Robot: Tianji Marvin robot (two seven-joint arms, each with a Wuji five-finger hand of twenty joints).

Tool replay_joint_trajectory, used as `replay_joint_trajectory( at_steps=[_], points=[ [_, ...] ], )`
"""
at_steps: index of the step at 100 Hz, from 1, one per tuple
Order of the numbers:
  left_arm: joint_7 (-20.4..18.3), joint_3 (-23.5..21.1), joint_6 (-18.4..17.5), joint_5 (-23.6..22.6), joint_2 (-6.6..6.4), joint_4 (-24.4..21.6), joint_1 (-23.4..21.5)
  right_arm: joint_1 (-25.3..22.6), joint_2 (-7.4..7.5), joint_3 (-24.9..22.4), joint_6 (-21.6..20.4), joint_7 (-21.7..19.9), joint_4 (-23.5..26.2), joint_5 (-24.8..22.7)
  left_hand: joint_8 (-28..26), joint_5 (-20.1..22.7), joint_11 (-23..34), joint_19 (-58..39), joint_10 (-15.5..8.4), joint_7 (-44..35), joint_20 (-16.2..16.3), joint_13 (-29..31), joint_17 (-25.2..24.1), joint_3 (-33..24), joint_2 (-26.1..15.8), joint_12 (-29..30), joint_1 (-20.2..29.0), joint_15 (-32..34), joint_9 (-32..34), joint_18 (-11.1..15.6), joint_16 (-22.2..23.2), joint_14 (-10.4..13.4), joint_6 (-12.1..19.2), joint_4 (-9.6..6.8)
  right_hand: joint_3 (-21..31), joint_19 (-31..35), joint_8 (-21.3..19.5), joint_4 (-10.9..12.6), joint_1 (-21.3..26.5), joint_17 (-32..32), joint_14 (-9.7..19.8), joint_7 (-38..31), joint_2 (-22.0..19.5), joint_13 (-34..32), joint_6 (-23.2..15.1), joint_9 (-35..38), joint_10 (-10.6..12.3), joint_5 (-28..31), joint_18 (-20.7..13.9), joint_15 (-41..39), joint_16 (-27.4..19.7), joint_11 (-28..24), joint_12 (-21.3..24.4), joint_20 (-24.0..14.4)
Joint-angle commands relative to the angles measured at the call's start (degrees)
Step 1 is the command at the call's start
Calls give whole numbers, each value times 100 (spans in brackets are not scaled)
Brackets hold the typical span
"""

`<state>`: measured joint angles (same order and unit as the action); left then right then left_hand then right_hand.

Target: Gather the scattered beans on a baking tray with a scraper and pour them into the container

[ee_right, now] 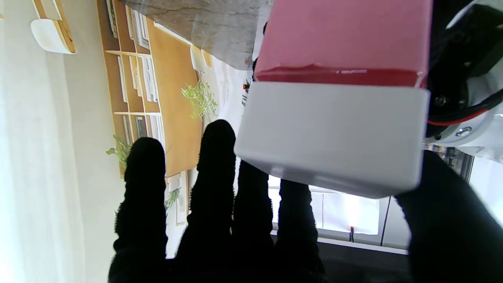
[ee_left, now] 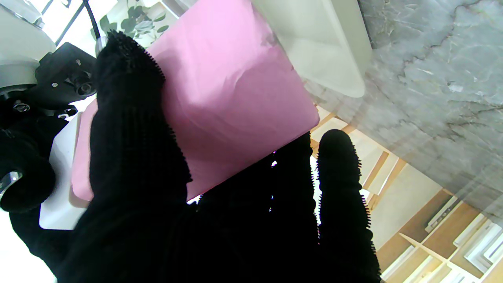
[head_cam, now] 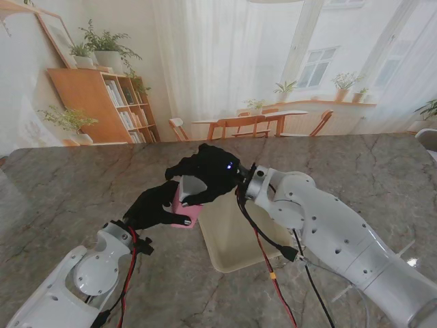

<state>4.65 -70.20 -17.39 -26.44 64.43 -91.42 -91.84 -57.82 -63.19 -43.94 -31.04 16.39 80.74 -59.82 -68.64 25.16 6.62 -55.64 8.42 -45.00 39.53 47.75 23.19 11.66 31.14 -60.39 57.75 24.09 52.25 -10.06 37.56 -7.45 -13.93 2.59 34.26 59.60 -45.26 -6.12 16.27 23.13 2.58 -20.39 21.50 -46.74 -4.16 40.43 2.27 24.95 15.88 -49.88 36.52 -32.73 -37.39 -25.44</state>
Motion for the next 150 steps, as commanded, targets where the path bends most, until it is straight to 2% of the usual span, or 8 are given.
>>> replay_joint_trajectory(
  at_steps=[1, 14, 30, 54, 74, 87, 121, 150],
  points=[
    [-9, 23, 7, 25, 18, -34, -2, -35, 14, -47, 31, -168, 50, 115, -511, 425, 849, -160, -998, -1535, 175, 99, -16, -1044, -1111, -343, 1309, 129, 575, 16, 95, 205, 939, -105, 11, -3, -150, 330, 193, -90, -64, 75, -233, 50, 127, -59, -31, -44, 191, -49, 47, 74, 18, -122],
    [-10, 22, 14, 26, 18, -33, 0, -51, 12, -59, 46, -220, 72, 158, -509, 424, 846, -161, -1004, -1534, 175, 91, -18, -1045, -1109, -340, 1308, 125, 572, 17, 94, 209, 939, -105, -102, -16, -168, 328, 74, -101, -80, 133, -389, 53, 181, -66, -69, -128, 239, -74, 80, 71, -38, -138],
    [-16, 21, 14, 24, 17, -26, 4, -102, 3, -122, 73, -292, 131, 247, -507, 427, 848, -156, -997, -1535, 173, 95, -19, -1048, -1106, -339, 1313, 124, 581, 14, 93, 209, 941, -106, -293, -258, -152, 346, -101, -424, -356, 342, -647, 403, 330, -328, -346, -316, 390, 328, -5, 571, 94, -122],
    [-26, 19, 28, 23, 15, -23, 4, -258, 23, -326, 84, -418, 360, 277, -504, 426, 850, -157, -995, -1537, 173, 99, -16, -1044, -1096, -343, 1310, 125, 579, 12, 94, 209, 940, -104, -391, -570, -93, 358, -245, -750, -739, 570, -863, 696, 457, -524, -700, -494, 523, 1378, -373, 1514, 486, -97],
    [-43, 16, 25, 13, 9, -14, 10, -486, 55, -608, 236, -417, 669, 160, -502, 426, 845, -152, -998, -1542, 171, 89, -22, -1048, -1100, -340, 1316, 121, 572, 16, 93, 206, 945, -105, -667, -841, 48, 386, -126, -1021, -1043, 762, -1305, 989, 590, -697, -902, -620, 518, 2658, -903, 2099, 779, 24],
    [-28, 2, 47, -3, 12, -12, 2, -858, 82, -1031, 545, -479, 1089, 92, -498, 412, 839, -143, -991, -1537, 169, 77, -39, -1045, -1118, -335, 1304, 113, 564, 3, 90, 208, 947, -104, -1038, -1058, 208, 424, 251, -1275, -1167, 935, -1722, 1211, 676, -849, -949, -719, 441, 3373, -1244, 2389, 999, 249],
    [156, -53, 241, -162, 39, 203, 72, -2336, 116, -2456, 1688, -488, 2254, -153, -479, 277, 787, -70, -1040, -1534, 121, 1, -147, -1029, -1363, -195, 1130, -38, 422, -48, -11, 281, 1039, -110, -1143, -1142, 279, 461, 567, -1468, -1201, 966, -1801, 1360, 698, -858, -958, -714, 319, 3574, -1335, 2413, 1094, 374],
    [311, -64, 537, -74, 98, 548, 259, -3291, 121, -3397, 2089, -855, 2429, 154, -456, 166, 798, -20, -1037, -1537, 62, -82, -223, -1019, -1506, -63, 1068, -128, 270, -50, -74, 302, 1048, -99, -1208, -1193, 308, 468, 641, -1491, -1131, 899, -1801, 1304, 560, -630, -862, -517, 268, 3626, -1347, 2346, 1075, 411]
  ],
)
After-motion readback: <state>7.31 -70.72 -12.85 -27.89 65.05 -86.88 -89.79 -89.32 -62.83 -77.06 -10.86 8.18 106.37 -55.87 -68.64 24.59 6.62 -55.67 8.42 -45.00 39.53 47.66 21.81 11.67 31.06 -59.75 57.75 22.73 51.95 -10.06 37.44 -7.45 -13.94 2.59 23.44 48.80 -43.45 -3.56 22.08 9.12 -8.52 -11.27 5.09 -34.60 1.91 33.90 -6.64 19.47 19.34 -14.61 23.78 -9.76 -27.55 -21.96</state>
